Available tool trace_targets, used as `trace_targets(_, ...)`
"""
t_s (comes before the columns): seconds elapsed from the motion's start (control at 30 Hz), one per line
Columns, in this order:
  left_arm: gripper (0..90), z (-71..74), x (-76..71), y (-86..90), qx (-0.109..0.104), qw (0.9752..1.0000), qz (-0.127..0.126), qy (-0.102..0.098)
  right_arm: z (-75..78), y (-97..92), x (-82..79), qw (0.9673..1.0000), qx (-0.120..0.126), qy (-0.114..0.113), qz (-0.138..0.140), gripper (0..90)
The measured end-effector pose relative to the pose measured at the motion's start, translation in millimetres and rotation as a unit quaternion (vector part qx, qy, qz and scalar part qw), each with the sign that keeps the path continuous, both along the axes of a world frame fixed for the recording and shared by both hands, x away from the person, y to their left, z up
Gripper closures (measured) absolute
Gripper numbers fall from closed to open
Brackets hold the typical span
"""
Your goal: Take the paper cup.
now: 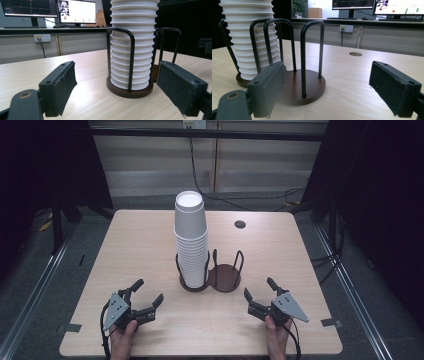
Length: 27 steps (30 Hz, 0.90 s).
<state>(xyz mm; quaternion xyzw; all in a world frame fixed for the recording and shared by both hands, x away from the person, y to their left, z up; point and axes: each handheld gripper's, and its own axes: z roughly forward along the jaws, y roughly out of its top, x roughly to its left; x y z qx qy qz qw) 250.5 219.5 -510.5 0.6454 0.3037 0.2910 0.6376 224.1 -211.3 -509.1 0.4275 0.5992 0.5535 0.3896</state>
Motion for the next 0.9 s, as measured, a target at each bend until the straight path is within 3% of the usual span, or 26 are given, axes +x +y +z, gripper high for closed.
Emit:
trace_targets(0.13,15.5,0.1,0.0,0.4,0.002,1.0,0.003,-0.001,0.5,1.4,0.7,0.9999,-0.007,0.004,-0.008,12.5)
trace_targets(0.2,15.5,0.2,0.1,0.4,0.002,1.0,0.003,-0.001,0.7,1.2,1.1,0.9999,-0.007,0.008,0.009,12.5)
trace_targets(0.37,15.6,0.2,0.1,0.5,0.002,1.0,0.003,-0.001,1.4,0.3,2.4,0.9995,0.008,0.026,0.017,12.9)
trace_targets(0.47,15.7,0.2,0.2,0.5,0.002,1.0,0.003,0.0,3.6,0.7,3.2,0.9992,-0.001,0.034,0.021,14.1)
trace_targets(0.7,15.7,0.1,0.2,0.5,0.002,1.0,0.002,-0.001,24.0,5.3,8.5,0.9983,-0.003,0.029,0.051,13.7)
trace_targets(0.8,15.7,0.2,0.2,0.5,0.002,1.0,0.002,-0.001,30.4,6.3,11.2,0.9989,-0.003,0.017,0.044,13.1)
trace_targets(0.9,15.7,0.2,0.1,0.4,0.002,1.0,0.003,-0.001,37.2,7.7,15.0,0.9978,-0.004,0.021,0.062,13.4)
